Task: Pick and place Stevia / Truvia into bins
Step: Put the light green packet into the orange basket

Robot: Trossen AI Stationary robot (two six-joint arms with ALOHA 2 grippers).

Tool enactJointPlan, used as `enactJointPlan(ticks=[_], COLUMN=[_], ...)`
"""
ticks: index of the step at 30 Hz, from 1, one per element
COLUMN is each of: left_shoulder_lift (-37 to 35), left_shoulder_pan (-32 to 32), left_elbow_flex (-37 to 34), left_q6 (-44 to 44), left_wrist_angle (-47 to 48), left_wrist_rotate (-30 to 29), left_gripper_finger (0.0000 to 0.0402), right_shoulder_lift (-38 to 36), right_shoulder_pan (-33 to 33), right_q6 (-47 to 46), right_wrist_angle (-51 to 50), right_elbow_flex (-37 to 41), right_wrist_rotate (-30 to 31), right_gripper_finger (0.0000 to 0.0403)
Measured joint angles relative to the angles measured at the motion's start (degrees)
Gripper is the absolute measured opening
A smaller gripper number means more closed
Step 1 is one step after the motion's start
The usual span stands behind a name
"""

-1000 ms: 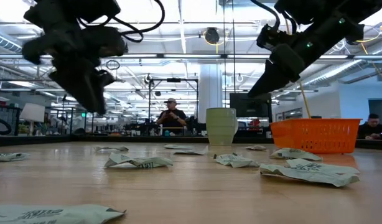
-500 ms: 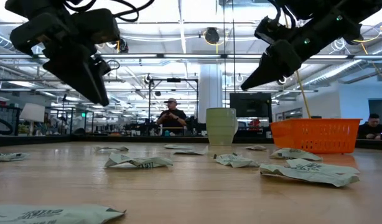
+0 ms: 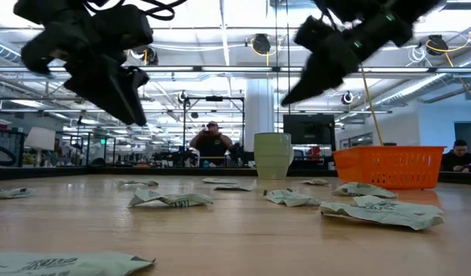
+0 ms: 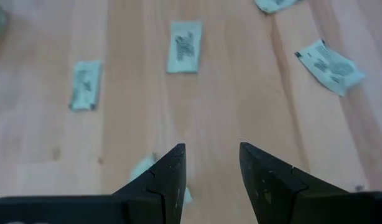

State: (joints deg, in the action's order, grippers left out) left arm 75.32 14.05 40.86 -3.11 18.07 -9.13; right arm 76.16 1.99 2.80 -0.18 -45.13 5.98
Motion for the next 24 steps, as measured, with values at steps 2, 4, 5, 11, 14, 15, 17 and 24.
enactJointPlan(ticks=[2,4,5,11,14,15,17,24], left_shoulder_lift=[0.0,0.0,0.0,0.0,0.0,0.0,0.0,0.0], left_shoulder_pan=[-1.0,-2.1,-2.6,-5.3,-6.3,-6.6,-7.1,-8.2], left_elbow_flex=[0.0,0.0,0.0,0.0,0.0,0.0,0.0,0.0], left_q6=[0.6,1.3,1.8,4.8,4.8,4.9,5.0,7.4], left_wrist_angle=[-1.0,-2.2,-2.3,-3.0,-3.3,-3.4,-3.3,-3.4], left_wrist_rotate=[0.0,0.0,0.0,0.0,0.1,0.1,0.1,0.1], left_gripper_finger=[0.0157,0.0157,0.0157,0.0157,0.0157,0.0157,0.0157,0.0157], right_shoulder_lift=[2.3,5.6,7.6,19.8,24.5,25.7,27.5,28.7], right_shoulder_pan=[0.3,0.7,0.7,0.4,0.2,0.2,0.2,1.9], right_q6=[1.0,0.7,0.0,-5.3,-7.2,-7.9,-8.0,-7.2], right_wrist_angle=[-8.5,-18.6,-22.9,-39.1,-42.7,-43.1,-43.3,-43.4], right_elbow_flex=[-5.8,-11.8,-14.4,-22.1,-22.9,-23.0,-23.2,-23.9], right_wrist_rotate=[0.1,2.5,3.7,4.2,1.6,0.9,0.2,1.5], right_gripper_finger=[0.0115,0.0116,0.0116,0.0116,0.0116,0.0116,0.0116,0.0116])
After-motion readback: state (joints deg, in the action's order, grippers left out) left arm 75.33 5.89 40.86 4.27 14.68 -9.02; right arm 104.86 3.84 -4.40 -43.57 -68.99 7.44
